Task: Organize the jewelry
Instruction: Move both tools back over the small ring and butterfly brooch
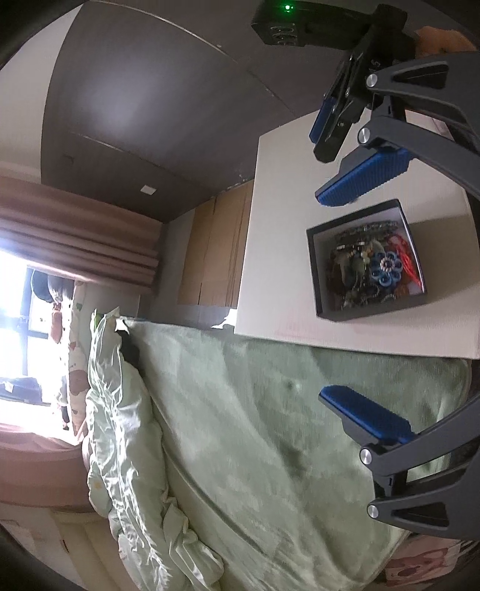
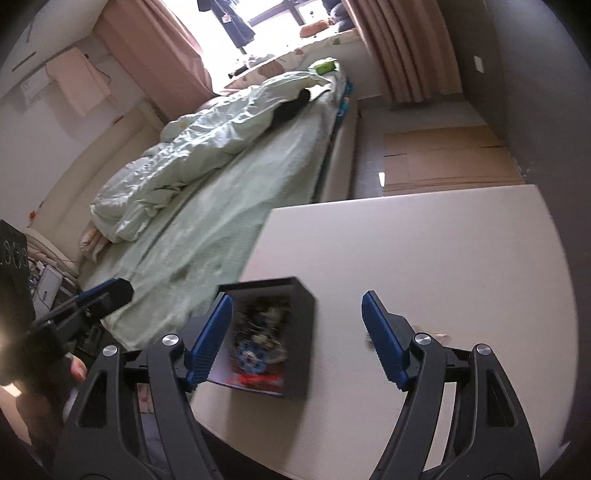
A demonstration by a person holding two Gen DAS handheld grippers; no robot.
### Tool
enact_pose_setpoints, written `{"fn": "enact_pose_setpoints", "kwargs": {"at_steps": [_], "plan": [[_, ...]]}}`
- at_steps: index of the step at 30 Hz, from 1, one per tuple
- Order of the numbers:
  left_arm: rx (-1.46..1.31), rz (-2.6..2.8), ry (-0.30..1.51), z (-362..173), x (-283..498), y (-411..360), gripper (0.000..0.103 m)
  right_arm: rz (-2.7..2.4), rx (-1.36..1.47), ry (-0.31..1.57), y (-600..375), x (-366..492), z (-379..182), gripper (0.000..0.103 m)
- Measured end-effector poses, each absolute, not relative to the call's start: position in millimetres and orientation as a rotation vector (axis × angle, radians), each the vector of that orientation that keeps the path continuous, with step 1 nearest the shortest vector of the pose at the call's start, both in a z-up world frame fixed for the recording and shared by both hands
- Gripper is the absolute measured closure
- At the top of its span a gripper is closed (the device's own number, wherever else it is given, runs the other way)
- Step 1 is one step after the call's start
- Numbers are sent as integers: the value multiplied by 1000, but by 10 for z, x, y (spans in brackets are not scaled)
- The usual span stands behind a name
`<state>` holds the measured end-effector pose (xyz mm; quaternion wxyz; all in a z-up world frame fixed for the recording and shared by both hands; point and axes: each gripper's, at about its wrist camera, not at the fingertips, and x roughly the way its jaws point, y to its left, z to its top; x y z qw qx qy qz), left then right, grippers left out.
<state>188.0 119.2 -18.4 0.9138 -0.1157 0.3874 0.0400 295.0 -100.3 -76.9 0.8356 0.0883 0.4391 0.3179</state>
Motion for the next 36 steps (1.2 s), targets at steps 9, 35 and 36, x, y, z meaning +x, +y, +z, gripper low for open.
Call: {"fn": "enact_pose_setpoints", "kwargs": {"at_steps": [9, 35, 36], "plan": [[-183, 28, 824, -210, 2029, 820, 9, 597, 129, 995, -1412, 3048, -940, 30], [-69, -100, 1167, -1012, 2901, -224, 75, 483, 138, 1171, -1874, 3237, -1302, 50], [-55, -93, 1184, -1058, 2940, -260, 75, 479, 144, 1169, -1896, 3240, -1300, 50]]}}
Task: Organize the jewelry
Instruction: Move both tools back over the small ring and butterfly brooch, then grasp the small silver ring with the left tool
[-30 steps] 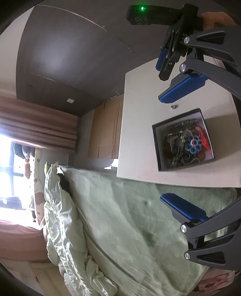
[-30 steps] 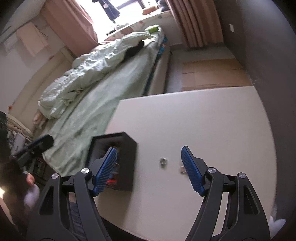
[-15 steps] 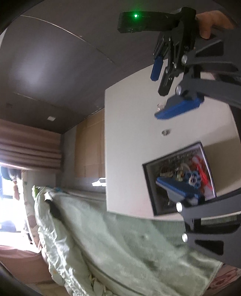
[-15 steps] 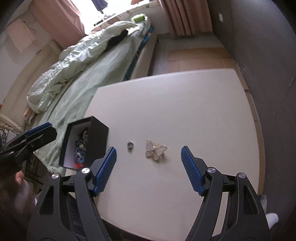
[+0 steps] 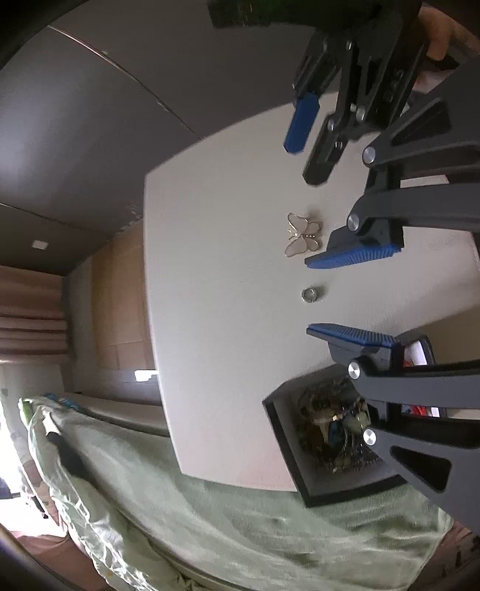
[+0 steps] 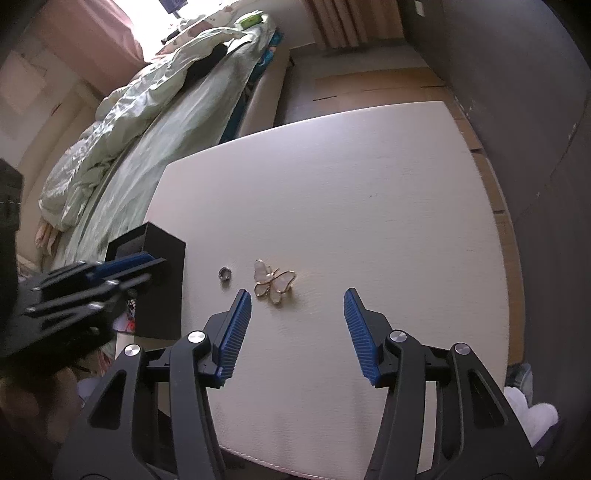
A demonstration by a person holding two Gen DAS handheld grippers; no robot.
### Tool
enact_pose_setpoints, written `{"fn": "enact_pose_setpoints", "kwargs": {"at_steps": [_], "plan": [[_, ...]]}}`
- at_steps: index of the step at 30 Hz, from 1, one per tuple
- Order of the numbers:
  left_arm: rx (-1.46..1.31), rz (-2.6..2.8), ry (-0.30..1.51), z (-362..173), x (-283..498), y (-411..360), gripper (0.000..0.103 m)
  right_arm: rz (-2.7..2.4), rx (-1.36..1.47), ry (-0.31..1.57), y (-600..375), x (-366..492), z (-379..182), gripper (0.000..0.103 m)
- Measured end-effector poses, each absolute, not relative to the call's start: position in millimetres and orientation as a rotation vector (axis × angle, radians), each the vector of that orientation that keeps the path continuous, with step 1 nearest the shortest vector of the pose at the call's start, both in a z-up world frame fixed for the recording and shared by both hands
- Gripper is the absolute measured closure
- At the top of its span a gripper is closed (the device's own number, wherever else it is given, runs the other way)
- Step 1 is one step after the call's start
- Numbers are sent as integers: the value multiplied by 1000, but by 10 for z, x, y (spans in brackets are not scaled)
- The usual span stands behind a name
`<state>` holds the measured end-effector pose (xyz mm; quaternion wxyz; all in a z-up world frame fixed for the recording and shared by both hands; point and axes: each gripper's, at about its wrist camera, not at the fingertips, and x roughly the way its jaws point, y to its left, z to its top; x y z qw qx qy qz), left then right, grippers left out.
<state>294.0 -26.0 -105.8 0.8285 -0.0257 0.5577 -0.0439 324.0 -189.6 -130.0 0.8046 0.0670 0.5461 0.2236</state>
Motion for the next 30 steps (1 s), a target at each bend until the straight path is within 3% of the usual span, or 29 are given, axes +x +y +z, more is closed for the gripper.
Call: {"fn": "enact_pose_setpoints", "kwargs": {"at_steps": [13, 18, 24, 30], "plan": [[16, -30, 1292, -1543, 3258, -485, 78, 413, 149, 1165, -2095, 3257, -1292, 55], [27, -15, 1310, -1679, 3312, -538, 84, 395, 143, 1160, -2136, 3265, -1295, 55], [46, -9, 1300, -1694, 3334, -548, 94, 404, 145, 1157, -2117, 3256, -1301, 55], [6, -15, 1280, -1601, 3325, -403, 94, 431, 137, 1151, -2019, 3268, -1293, 55]]}}
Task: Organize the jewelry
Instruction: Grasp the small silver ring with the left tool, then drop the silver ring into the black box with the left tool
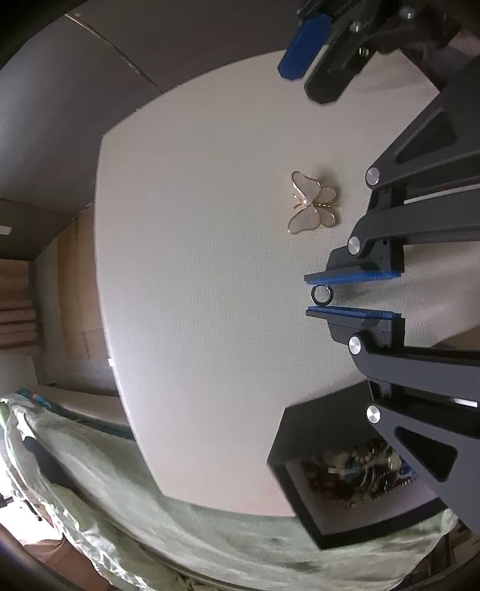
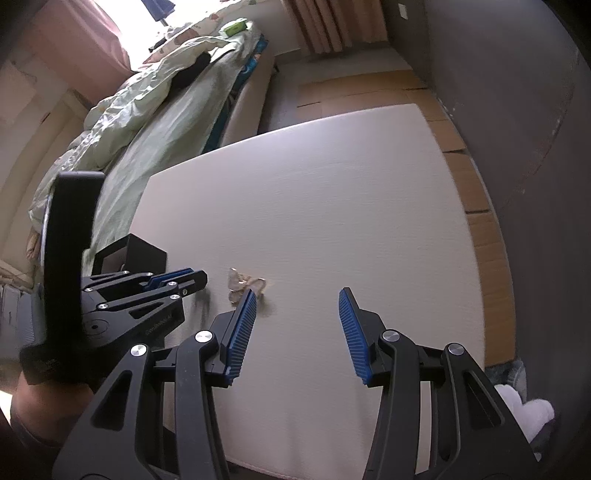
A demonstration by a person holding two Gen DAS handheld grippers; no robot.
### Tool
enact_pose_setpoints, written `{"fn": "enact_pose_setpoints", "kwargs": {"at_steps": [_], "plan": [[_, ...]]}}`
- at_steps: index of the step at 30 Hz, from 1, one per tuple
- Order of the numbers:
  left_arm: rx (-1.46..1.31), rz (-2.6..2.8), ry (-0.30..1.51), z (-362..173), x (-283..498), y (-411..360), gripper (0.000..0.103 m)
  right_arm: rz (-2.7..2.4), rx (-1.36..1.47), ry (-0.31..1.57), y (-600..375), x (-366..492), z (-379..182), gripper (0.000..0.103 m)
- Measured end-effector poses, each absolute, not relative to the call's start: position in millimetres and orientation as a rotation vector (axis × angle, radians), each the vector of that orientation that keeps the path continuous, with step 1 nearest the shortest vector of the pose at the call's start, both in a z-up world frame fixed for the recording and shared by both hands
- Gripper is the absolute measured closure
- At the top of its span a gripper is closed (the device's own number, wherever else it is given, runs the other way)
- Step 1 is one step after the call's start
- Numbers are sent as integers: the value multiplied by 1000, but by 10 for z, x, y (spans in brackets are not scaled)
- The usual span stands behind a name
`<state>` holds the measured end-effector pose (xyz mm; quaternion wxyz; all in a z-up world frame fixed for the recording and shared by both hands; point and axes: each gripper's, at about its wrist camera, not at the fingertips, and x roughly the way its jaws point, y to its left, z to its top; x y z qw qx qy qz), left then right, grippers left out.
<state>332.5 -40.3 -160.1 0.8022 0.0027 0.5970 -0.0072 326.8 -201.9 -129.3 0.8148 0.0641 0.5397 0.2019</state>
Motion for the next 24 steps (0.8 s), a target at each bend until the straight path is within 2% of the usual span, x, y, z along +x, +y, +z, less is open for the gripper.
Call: {"fn": "enact_pose_setpoints", "kwargs": {"at_steps": [15, 17, 18, 19, 24], "plan": [[-50, -9, 1118, -842, 2948, 1, 93, 497, -22, 1093, -1526, 3216, -1308, 55], [-59, 0, 1105, -803, 2870, 86, 93, 501, -57, 1080, -1453, 3200, -1320, 47], [-65, 2, 1102, -792, 2836, 126, 93, 502, -75, 1075, -1418, 3192, -1328, 38], [-69, 7, 1097, -780, 2799, 162, 93, 502, -93, 1065, -1382, 3178, -1334, 36], [-82, 34, 1074, -768, 2617, 353, 93, 526, -142, 1055, -1258, 3150, -1395, 36]]}}
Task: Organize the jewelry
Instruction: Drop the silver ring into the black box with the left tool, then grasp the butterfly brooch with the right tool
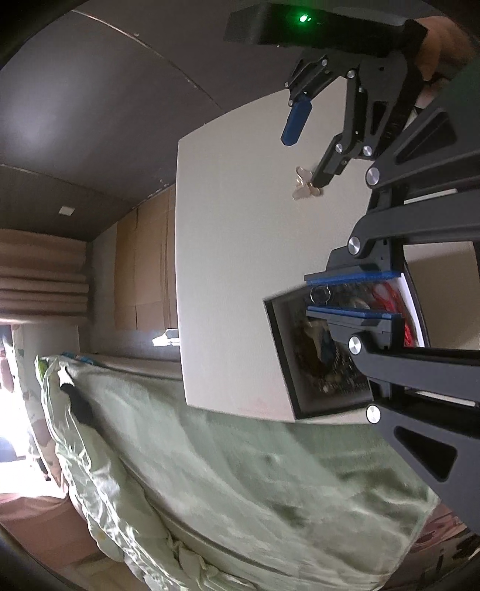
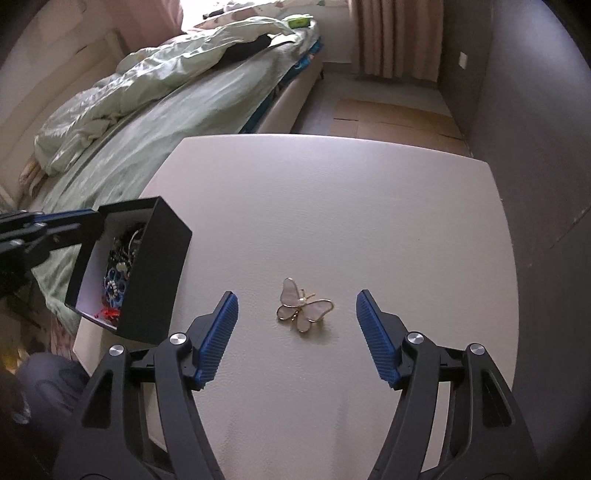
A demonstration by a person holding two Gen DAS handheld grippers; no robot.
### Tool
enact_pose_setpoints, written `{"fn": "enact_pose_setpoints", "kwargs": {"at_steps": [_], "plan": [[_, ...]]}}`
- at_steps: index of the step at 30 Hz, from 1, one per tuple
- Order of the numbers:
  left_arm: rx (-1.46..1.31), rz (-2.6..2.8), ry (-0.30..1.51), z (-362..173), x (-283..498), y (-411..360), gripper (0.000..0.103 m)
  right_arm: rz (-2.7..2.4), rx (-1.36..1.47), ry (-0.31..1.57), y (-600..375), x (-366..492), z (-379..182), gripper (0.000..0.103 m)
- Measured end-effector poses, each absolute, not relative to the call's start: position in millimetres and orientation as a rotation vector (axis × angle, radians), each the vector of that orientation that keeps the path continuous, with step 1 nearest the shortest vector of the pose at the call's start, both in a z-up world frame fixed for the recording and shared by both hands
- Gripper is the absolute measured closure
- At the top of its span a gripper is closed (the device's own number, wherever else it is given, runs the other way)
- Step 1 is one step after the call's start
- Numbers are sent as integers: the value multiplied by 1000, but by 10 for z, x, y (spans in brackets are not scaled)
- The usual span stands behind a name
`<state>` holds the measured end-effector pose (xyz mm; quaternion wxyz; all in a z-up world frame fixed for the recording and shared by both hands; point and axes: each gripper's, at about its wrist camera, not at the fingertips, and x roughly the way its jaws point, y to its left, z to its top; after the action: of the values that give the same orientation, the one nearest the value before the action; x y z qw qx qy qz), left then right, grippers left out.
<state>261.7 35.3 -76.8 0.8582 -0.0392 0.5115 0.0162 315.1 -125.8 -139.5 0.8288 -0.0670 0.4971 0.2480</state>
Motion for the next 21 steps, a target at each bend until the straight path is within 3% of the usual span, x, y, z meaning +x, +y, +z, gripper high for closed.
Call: {"fn": "enact_pose_setpoints", "kwargs": {"at_steps": [12, 21], "plan": [[-170, 70, 1039, -977, 2346, 785, 93, 511, -207, 1083, -1102, 3209, -1586, 36], [-225, 54, 1045, -1198, 2284, 903, 93, 455, -305, 1090, -896, 3222, -1760, 47]]}}
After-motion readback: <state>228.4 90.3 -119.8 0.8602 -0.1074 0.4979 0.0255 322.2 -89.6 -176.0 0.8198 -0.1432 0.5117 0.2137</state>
